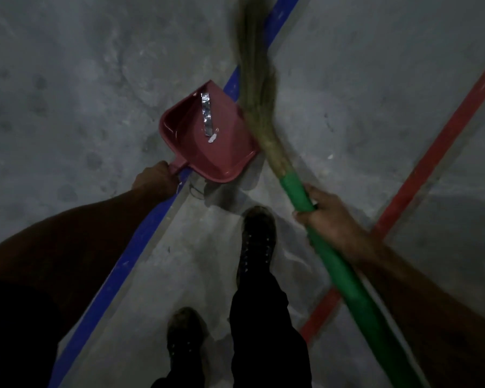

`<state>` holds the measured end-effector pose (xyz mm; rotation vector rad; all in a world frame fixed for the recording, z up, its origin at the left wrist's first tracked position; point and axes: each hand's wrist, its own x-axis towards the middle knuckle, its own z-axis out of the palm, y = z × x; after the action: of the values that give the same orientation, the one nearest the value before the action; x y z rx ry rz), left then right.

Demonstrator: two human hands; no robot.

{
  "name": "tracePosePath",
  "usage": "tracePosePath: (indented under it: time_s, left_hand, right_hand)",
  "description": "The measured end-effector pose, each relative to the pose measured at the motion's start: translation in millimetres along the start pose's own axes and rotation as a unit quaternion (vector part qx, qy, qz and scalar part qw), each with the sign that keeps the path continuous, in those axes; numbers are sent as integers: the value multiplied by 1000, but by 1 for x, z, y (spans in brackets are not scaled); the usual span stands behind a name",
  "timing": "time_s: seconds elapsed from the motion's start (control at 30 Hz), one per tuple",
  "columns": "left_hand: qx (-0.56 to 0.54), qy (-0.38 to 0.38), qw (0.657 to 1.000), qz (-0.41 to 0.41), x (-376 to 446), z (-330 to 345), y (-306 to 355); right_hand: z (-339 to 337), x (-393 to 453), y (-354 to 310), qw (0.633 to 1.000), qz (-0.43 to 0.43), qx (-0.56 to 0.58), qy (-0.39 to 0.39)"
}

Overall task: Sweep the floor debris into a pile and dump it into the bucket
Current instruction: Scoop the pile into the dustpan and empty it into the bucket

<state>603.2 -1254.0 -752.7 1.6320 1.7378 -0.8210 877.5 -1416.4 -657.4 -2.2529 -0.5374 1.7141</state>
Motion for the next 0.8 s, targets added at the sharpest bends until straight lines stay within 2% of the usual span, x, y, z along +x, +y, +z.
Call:
tracePosePath:
  time_s: [0.1, 0.2, 0.27, 0.37, 0.43, 0.53, 0.67, 0.8]
  left_hand:
    - [-5, 0, 1000, 0, -3, 1, 4]
    - [-22, 4, 1000, 0, -5, 1, 3]
    - [-28, 4, 1000, 5, -7, 1, 3]
    - [-32, 6, 999, 3, -10, -2, 3]
    - [-29, 12, 1000, -2, -9, -2, 2]
    - [-37, 22, 999, -6, -4, -1, 3]
    - [-57, 16, 998, -13, 0, 0, 8]
    - [-90, 15, 996, -17, -6, 4, 5]
  right_hand:
    - [28, -29, 16, 999, -23, 1, -48]
    - [30, -65, 21, 997, -22, 57, -56]
    - [18, -76, 19, 996, -19, 89, -20]
    - [-9, -59, 11, 995, -31, 77, 46]
    - [-21, -35, 5, 995, -18, 83, 56]
    - [-13, -5, 4, 998, -6, 58, 34]
    - [27, -11, 21, 999, -17, -27, -39]
    - [38, -47, 33, 998, -45, 9, -42]
